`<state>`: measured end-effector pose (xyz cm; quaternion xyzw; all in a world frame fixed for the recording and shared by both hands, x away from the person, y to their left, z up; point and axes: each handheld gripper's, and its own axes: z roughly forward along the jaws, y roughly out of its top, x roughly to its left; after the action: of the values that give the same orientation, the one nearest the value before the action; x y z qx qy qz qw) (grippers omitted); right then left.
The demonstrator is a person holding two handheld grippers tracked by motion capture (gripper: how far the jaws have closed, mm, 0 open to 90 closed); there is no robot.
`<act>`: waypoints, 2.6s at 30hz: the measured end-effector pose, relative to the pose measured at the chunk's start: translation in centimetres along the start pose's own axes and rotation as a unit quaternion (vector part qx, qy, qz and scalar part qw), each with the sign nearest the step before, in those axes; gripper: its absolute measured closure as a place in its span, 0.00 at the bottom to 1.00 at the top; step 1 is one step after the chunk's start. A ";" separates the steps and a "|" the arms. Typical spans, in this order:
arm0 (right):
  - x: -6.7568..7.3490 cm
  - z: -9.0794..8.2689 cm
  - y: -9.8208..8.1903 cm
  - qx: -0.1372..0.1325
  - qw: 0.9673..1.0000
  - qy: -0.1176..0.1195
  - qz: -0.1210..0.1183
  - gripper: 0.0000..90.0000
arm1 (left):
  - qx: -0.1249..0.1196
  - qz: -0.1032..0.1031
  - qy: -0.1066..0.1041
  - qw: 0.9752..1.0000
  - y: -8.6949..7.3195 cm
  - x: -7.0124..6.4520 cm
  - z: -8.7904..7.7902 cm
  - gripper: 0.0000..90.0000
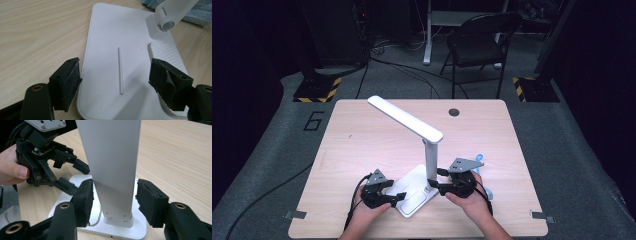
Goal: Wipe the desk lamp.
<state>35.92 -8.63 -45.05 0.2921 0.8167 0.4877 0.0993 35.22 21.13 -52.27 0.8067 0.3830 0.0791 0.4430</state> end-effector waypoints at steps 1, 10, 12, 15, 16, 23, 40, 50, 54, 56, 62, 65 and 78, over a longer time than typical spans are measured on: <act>0.1 0.1 -0.1 0.002 1.000 -0.001 0.005 0.56 | 0.000 0.000 0.000 1.000 0.0 0.0 0.0 0.27; 0.0 0.8 0.3 0.007 1.000 -0.011 -0.013 0.57 | 0.005 -0.003 0.013 1.000 -0.5 -0.3 0.2 0.24; -0.1 1.0 0.5 0.010 1.000 -0.013 -0.014 0.57 | 0.006 -0.003 0.016 1.000 -0.5 -0.2 0.1 0.24; -0.2 1.3 0.7 0.008 1.000 -0.013 -0.016 0.57 | 0.002 -0.009 0.018 1.000 -0.6 -0.2 0.1 0.22; -0.3 1.6 1.0 0.010 1.000 -0.010 -0.019 0.57 | 0.004 -0.015 0.017 1.000 -0.7 -0.1 0.1 0.21; -0.7 2.4 1.6 0.012 1.000 -0.014 -0.020 0.57 | 0.003 -0.015 0.027 1.000 -0.8 -0.1 -0.1 0.19; -1.8 3.1 1.9 0.007 1.000 0.000 -0.001 0.57 | 0.015 -0.027 0.034 0.999 -1.1 -1.8 -0.1 0.17; -1.9 2.4 1.6 0.007 1.000 -0.009 -0.003 0.54 | 0.004 -0.024 0.035 0.999 -0.7 -1.6 0.6 0.16; -2.0 1.1 1.3 0.001 1.000 -0.022 0.002 0.52 | 0.005 -0.018 0.029 0.999 -0.9 -1.8 0.6 0.16; -2.2 0.1 0.9 -0.002 0.999 -0.038 0.007 0.50 | 0.008 -0.014 0.030 0.999 -0.9 -1.9 0.6 0.16; -3.4 -2.0 -0.8 0.005 0.997 -0.074 0.014 0.49 | 0.006 -0.012 0.025 1.000 -0.9 -2.2 0.7 0.16; -3.8 -2.7 -1.6 0.011 0.996 -0.091 0.013 0.49 | 0.004 -0.009 0.024 1.000 -0.9 -2.2 0.8 0.16; -5.4 -4.6 -6.0 0.040 0.986 -0.153 0.052 0.44 | 0.002 -0.012 0.025 1.000 -0.9 -2.2 0.9 0.16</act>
<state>35.96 -17.23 -48.57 0.4091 0.7942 0.4090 0.1862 33.60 19.27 -53.02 0.8008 0.4037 0.0931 0.4326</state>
